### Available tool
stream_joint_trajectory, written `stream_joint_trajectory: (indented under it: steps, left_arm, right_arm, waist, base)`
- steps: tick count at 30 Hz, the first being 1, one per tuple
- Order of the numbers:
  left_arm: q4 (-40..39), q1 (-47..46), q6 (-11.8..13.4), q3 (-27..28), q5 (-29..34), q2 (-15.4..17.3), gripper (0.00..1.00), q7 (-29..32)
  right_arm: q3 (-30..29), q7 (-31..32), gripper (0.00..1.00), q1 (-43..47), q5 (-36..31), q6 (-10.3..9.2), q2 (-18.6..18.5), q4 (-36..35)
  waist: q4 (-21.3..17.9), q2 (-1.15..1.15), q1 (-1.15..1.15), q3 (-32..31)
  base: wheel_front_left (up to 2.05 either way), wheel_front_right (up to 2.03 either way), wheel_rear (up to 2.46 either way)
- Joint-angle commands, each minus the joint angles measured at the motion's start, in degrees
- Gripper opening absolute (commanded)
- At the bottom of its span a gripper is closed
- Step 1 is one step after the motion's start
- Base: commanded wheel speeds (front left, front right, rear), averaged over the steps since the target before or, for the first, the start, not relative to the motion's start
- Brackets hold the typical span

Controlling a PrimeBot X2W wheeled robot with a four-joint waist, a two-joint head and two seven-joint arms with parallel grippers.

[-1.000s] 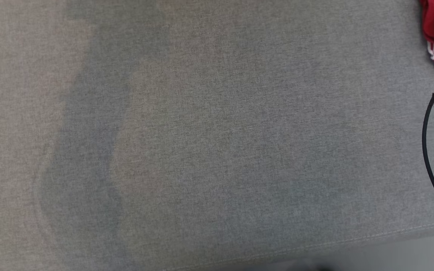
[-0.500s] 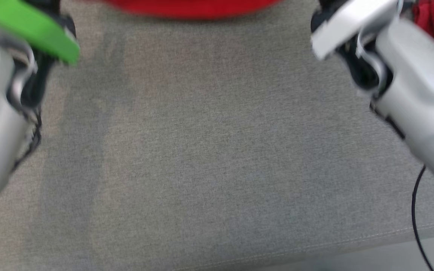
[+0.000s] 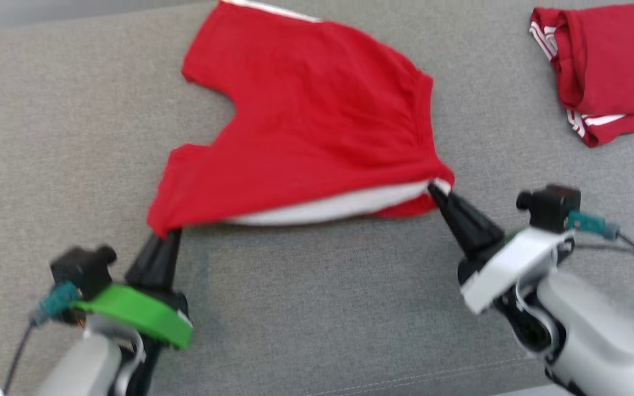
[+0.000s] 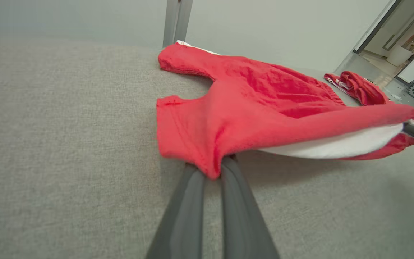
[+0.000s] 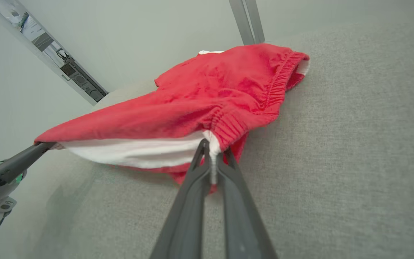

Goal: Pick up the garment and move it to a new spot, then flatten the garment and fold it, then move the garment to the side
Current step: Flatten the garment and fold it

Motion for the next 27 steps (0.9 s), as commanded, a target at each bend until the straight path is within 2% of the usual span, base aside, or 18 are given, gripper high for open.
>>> stream_joint_trajectory:
  steps: [1,8,16,22,27]
  left_arm:
    - [-0.26,2.56,-0.05,0.35,0.81,-0.46,0.0,-0.15]
    - [-1.14,11.93,-0.02,0.88,3.15,-1.71,0.0,-0.16]
    - [-4.45,14.96,0.68,1.34,4.5,-0.15,0.0,-0.02]
    - [-4.82,9.71,-0.76,0.36,6.19,1.52,0.0,2.35]
    - [-4.33,-0.13,-3.03,-0.89,9.01,4.08,0.0,7.0]
  right_arm:
    - [-0.45,-0.14,0.0,2.84,-0.83,-0.06,-0.55,-0.86]
    - [-2.95,-0.13,0.0,15.42,-2.77,-0.06,-1.41,-5.77]
    - [-5.68,-0.14,0.0,24.68,-5.06,-0.06,-2.48,-11.03]
    - [-7.29,0.22,0.0,23.05,-7.01,-0.06,-0.68,-11.48]
    - [-10.11,0.32,0.0,18.28,-8.36,-0.06,0.9,-10.88]
  waist:
    - [1.32,0.0,0.0,-3.3]
    - [1.63,0.0,0.0,-6.01]
    - [1.49,0.0,0.0,-6.68]
    - [0.17,0.0,0.0,-5.59]
    - [-1.65,0.0,0.0,-2.2]
  base:
    - [0.0,0.0,0.0]
    - [0.0,0.0,0.0]
    - [0.0,0.0,0.0]
    - [0.0,0.0,0.0]
    - [0.0,0.0,0.0]
